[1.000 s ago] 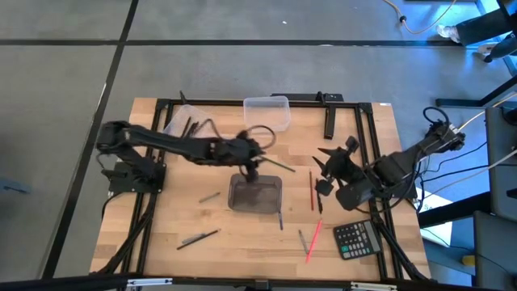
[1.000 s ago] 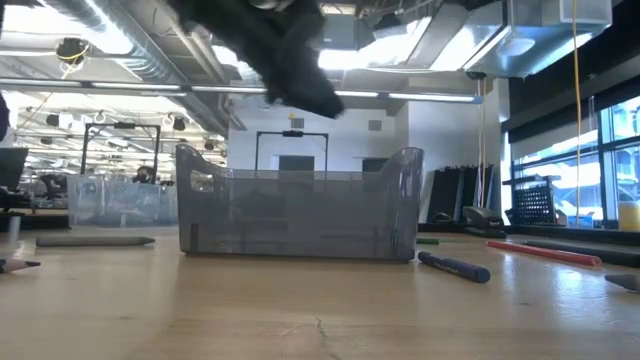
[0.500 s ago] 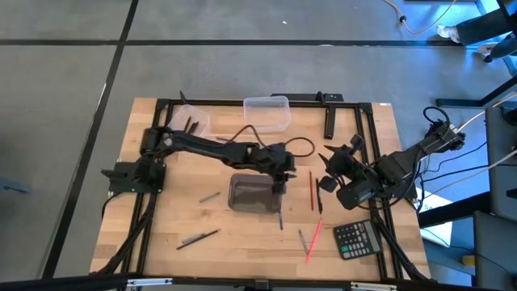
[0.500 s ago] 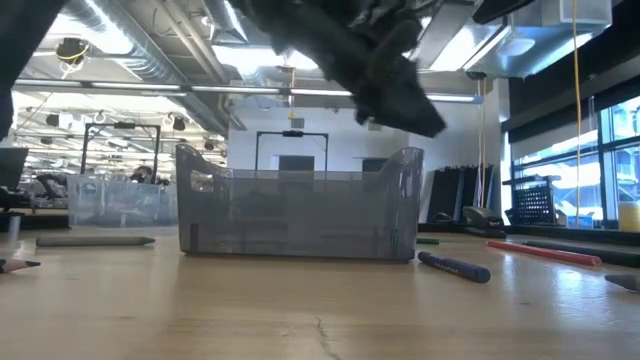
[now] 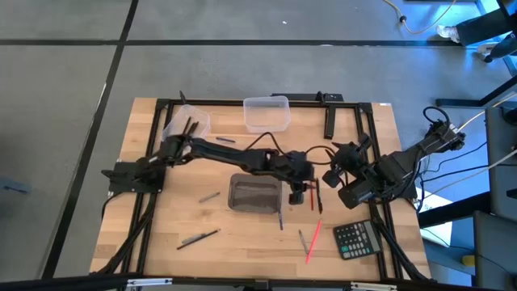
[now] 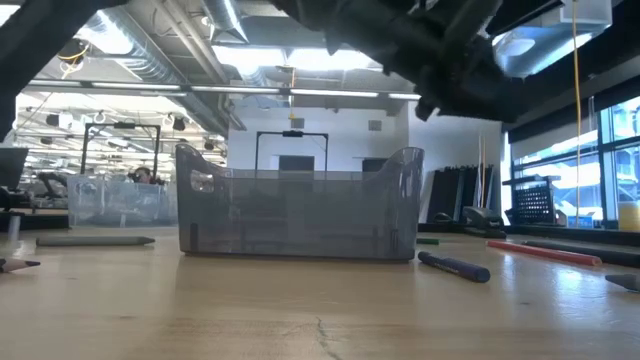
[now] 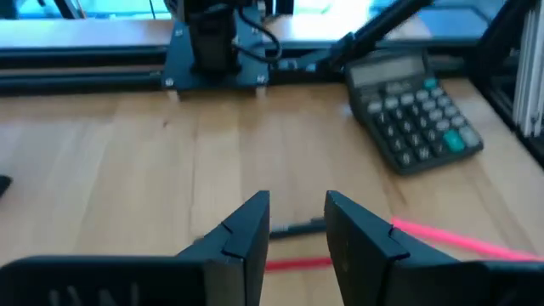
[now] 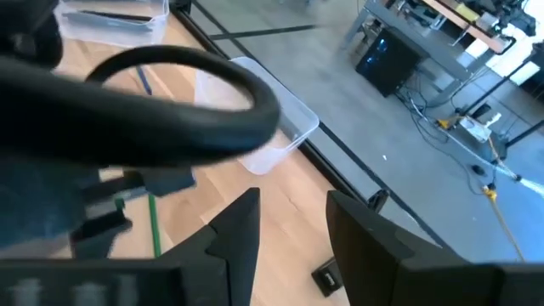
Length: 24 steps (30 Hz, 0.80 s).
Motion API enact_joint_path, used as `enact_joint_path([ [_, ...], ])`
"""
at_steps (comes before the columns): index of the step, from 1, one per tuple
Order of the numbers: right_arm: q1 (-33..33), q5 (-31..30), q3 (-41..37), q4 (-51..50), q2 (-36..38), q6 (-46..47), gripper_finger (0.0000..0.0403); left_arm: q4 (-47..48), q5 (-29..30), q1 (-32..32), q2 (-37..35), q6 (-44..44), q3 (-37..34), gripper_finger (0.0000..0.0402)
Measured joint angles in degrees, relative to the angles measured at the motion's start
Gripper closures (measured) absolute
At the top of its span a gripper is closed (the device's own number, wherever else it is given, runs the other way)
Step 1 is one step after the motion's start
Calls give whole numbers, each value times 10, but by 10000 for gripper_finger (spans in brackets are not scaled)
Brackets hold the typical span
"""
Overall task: Sort crayons/erasers/pens/pencils in bins
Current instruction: Put the black pen into the left transparent bin
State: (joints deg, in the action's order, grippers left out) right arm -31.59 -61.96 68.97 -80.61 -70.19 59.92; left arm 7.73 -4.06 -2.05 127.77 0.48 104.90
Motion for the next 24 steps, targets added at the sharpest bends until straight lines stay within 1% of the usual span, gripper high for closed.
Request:
enact_joint_path([
  [3,0,-5,0,0,-2,15,262,-12,1,-6,15,4,15,294],
  [11,0,-5,0,-4,-9,13,262,-27,0,-26,59,5,39,294],
  [13,0,-5,0,-6,-7,13,262,-43,-1,-22,73,29,54,294],
  [16,0,-5,0,-2,-7,14,262,-49,-34,-18,106,48,90,294],
  [20,0,0,0,-2,-6,14,262,-45,-44,-22,137,21,123,294],
  [24,0,8,0,-2,-7,14,262,-34,-25,-28,147,6,125,294],
])
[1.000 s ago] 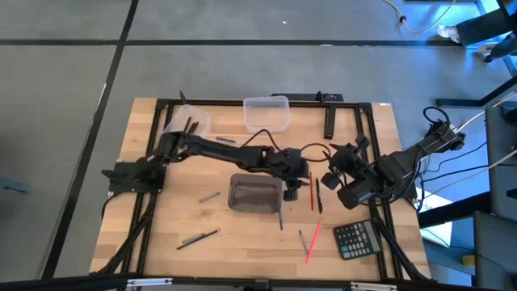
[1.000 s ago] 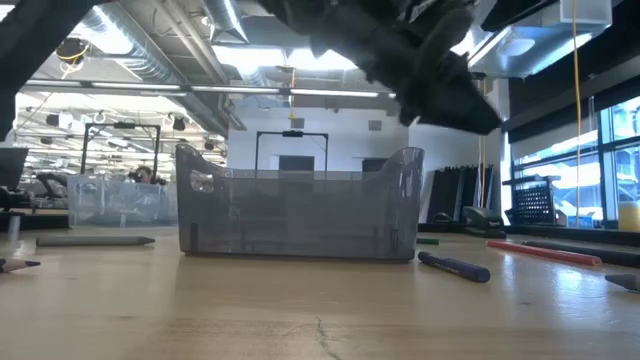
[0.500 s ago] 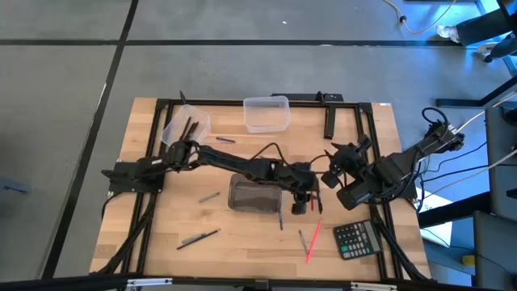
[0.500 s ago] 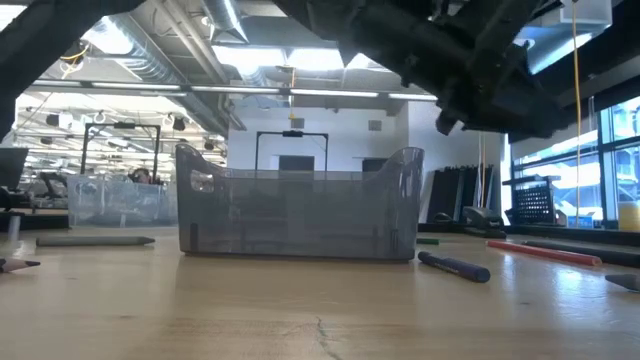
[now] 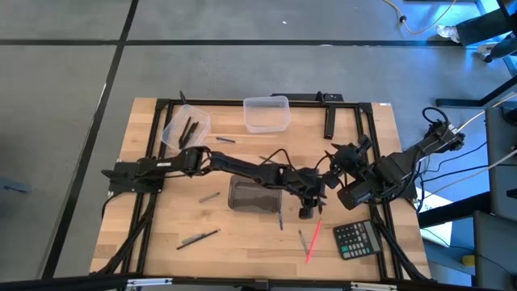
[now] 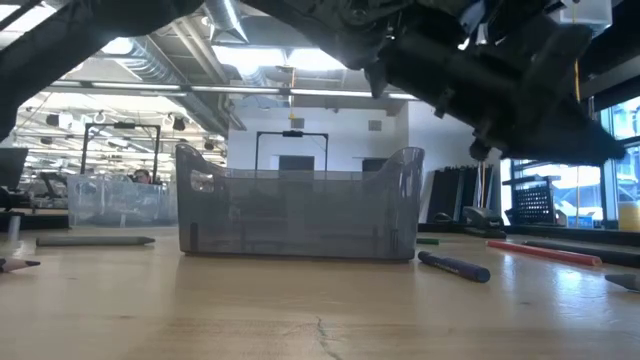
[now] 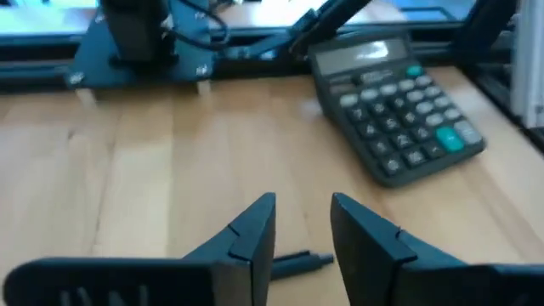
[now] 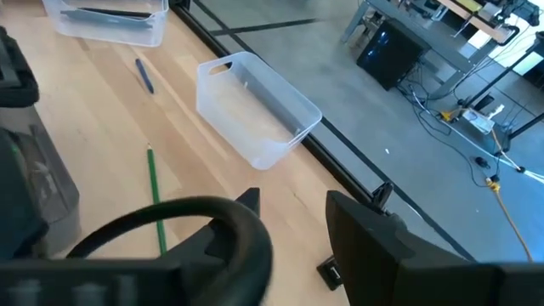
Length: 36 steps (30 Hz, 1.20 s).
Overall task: Sort crayons/erasers/pens/pencils in bins
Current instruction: Put the black pen into the left transparent bin
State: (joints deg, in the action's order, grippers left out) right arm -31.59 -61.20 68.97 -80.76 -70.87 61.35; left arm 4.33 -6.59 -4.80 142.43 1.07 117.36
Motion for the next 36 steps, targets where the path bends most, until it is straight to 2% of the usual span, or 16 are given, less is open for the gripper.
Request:
enact_joint_path([
  [4,0,-1,0,0,0,-1,262,17,73,1,0,16,0,294],
  [6,0,0,0,0,0,-1,262,34,87,2,0,1,0,294],
  [9,0,0,0,-3,0,-6,262,52,78,0,0,-49,2,294],
  [13,0,1,0,-34,0,-12,262,143,64,-1,-4,-89,37,294],
  [17,9,38,0,-56,3,-4,262,235,64,-1,-5,-130,100,294],
  [20,16,73,0,-55,5,-5,262,265,61,-2,-7,-189,126,294],
  [23,17,77,3,-54,7,-14,262,277,55,-1,-7,-239,133,294],
  [26,17,78,18,-53,8,-16,262,230,53,0,-7,-297,124,294],
  [29,17,89,35,-52,8,-13,262,117,53,0,-7,-327,89,294],
  [31,17,97,45,-48,8,-6,262,24,55,1,-7,-289,61,294],
  [33,17,108,50,-42,8,1,262,-48,73,2,-7,-213,34,294],
  [36,17,125,50,-38,8,24,262,-63,123,6,-7,-115,20,294],
])
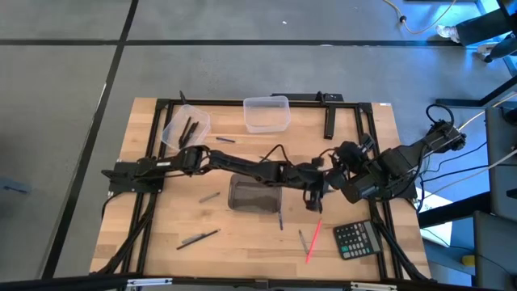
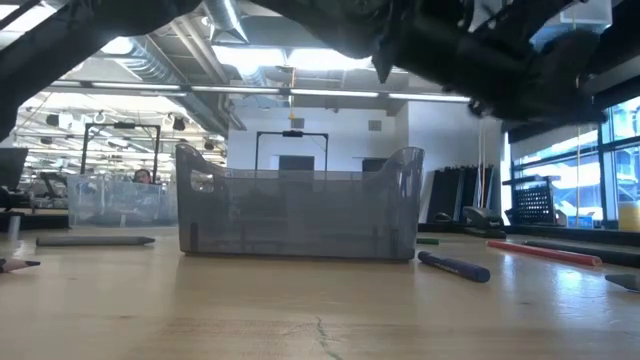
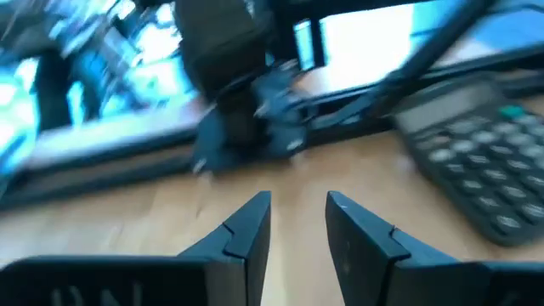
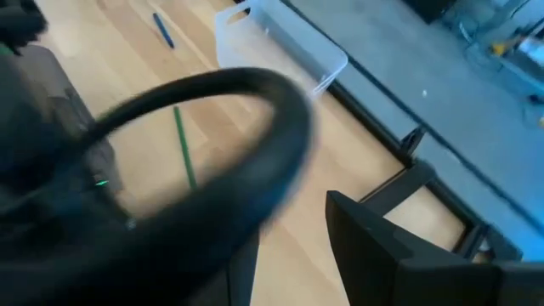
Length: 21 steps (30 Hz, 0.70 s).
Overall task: Sort crayons/erasers/pens/pencils in bins
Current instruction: Put the black pen into the left transparent bin
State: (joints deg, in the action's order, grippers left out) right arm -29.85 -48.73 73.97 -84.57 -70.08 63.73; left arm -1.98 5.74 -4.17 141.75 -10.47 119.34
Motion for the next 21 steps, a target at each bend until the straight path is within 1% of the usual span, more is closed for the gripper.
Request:
enact_joint_path([
  [3,0,9,-2,0,0,26,262,19,29,5,0,41,-1,294],
  [6,-6,11,-2,0,0,54,262,46,29,9,0,44,-1,294],
  [10,-20,37,-2,-1,0,88,262,57,14,12,0,40,-1,294],
  [12,-27,50,-2,-4,0,104,262,63,-32,16,0,5,-1,294],
  [16,-31,65,-2,-9,0,116,262,80,-183,32,0,-110,-1,294],
  [18,-31,66,-2,-13,0,121,262,82,-234,39,0,-135,-1,294],
  [21,-24,73,3,-36,-1,122,262,78,-288,50,0,-177,-1,294],
])
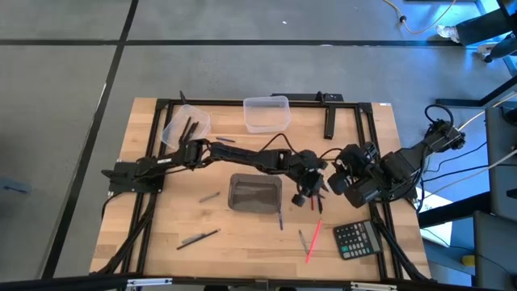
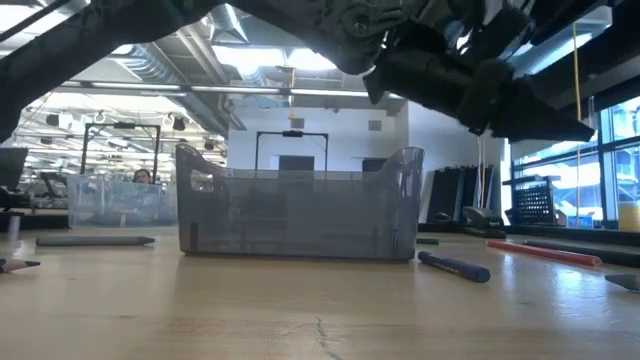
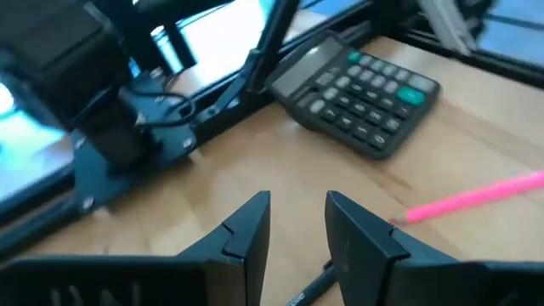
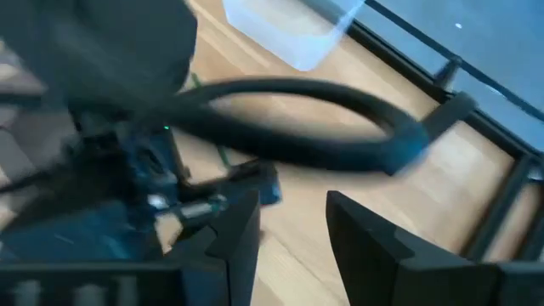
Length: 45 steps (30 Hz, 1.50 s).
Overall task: Sort crayons/erasers/pens/pencils in bins
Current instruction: Put the black pen into the left transparent bin
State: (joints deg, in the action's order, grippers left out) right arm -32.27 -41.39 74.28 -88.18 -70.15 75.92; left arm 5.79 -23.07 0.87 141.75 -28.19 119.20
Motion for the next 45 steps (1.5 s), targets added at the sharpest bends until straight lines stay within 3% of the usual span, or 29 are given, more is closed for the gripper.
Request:
enact_joint_path([
  [3,20,6,20,-21,1,-16,262,2,-47,13,0,-74,0,294],
  [9,81,-9,79,-18,13,-140,262,2,-142,31,0,-224,0,294],
  [18,141,-19,95,-19,20,-193,262,-53,-178,50,48,-250,0,294],
  [32,146,18,56,-13,20,-117,262,-57,-143,53,62,-263,0,294],
  [45,146,90,-67,-18,58,19,262,-35,81,58,-10,-121,0,294],
])
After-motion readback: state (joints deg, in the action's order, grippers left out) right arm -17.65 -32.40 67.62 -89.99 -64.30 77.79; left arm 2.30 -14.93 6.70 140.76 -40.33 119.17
